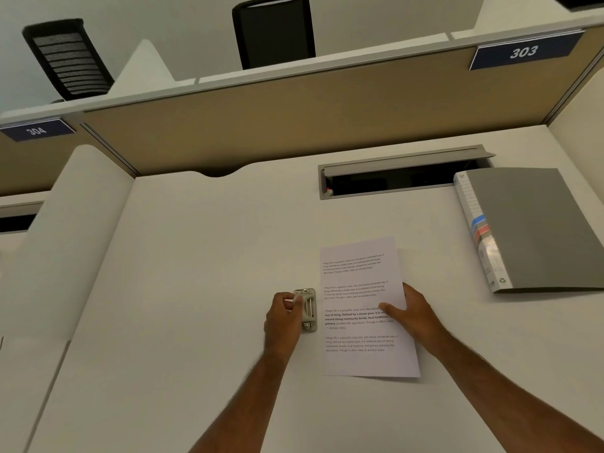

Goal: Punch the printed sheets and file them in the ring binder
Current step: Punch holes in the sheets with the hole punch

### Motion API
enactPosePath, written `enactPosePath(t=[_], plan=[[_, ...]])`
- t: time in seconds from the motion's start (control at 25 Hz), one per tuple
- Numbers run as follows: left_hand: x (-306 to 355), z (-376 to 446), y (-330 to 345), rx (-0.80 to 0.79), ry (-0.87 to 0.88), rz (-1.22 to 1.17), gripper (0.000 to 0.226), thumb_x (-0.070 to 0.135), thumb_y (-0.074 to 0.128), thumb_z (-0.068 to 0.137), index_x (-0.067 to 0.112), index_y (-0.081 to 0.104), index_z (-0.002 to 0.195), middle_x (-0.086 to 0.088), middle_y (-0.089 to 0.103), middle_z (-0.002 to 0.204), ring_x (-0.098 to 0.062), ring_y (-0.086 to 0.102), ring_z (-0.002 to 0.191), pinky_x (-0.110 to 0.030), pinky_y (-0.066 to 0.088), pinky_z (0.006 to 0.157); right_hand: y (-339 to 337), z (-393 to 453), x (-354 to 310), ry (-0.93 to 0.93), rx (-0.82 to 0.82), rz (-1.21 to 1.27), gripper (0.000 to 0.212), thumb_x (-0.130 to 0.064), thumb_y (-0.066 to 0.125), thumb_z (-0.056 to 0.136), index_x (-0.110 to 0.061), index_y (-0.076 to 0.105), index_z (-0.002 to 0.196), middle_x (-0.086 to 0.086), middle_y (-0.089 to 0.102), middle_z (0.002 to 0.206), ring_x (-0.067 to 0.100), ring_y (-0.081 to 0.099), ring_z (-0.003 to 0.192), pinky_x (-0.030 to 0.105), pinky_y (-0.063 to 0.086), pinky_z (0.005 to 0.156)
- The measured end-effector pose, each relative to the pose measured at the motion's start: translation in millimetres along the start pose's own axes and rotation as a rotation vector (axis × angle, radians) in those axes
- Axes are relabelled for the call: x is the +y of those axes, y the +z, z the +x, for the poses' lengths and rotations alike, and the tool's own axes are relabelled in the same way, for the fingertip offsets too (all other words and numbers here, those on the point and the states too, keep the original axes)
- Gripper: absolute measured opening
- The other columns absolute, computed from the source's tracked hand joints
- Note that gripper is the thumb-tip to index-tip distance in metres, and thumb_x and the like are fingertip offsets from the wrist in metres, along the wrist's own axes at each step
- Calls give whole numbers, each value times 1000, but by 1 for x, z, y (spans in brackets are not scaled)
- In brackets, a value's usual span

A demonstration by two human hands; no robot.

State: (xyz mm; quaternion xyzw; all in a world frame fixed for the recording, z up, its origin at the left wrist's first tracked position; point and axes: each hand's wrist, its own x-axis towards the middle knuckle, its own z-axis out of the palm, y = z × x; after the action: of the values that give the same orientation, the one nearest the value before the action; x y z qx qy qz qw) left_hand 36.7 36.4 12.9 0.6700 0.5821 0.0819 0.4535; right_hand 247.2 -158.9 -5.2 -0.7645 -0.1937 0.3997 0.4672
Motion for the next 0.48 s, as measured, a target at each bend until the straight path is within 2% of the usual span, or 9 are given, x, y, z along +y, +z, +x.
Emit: enactPosePath(t=[0.08, 0.16, 0.48], plan=[[4, -6, 0, -8, -3, -34, 9, 32, 61, 99, 28, 59, 106, 7, 69, 96, -4, 67, 81, -19, 52, 60, -3, -1, 2, 0, 4, -1, 50, -22, 76, 87, -22, 55, 132, -7, 69, 118, 7, 67, 102, 25, 55, 82], [6, -7, 0, -6, -13, -60, 9, 25, 63, 98, 27, 60, 106, 8, 67, 95, -1, 65, 79, -11, 46, 54, -5, -1, 3, 0, 6, -5, 50, -22, 76, 87, -22, 55, 132, -7, 69, 118, 7, 67, 102, 26, 56, 83], [15, 2, 0, 37, -16, -147, 10, 24, 67, 96, 24, 65, 106, 5, 70, 94, -9, 69, 82, -20, 50, 62, -13, 4, 1, -10, 18, -19, 50, -25, 76, 87, -23, 55, 132, -8, 68, 119, 9, 67, 104, 29, 55, 87]])
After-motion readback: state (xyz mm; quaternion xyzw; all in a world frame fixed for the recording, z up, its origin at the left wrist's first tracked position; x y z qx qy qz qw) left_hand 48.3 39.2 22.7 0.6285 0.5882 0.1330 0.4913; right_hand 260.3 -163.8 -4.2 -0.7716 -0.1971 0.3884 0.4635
